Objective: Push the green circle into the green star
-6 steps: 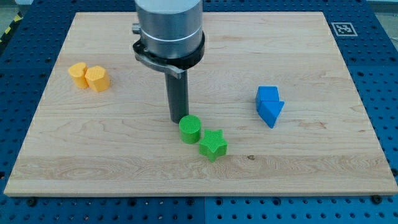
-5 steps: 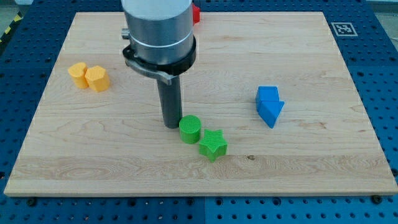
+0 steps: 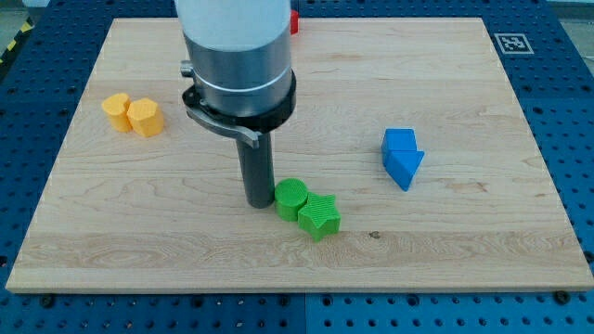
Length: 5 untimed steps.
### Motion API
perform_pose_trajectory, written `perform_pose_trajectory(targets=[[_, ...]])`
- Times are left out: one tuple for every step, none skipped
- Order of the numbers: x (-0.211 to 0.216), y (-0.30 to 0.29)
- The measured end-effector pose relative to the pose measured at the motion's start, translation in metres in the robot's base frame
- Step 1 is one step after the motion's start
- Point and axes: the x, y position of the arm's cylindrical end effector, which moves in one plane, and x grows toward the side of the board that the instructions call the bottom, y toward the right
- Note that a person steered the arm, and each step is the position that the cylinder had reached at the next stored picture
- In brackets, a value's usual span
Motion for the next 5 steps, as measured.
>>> perform_pose_trajectory(targets=[[-0.016, -0.001], [-0.028, -0.001], [-0.028, -0.001], [-0.027, -0.001], [-0.027, -0.001]])
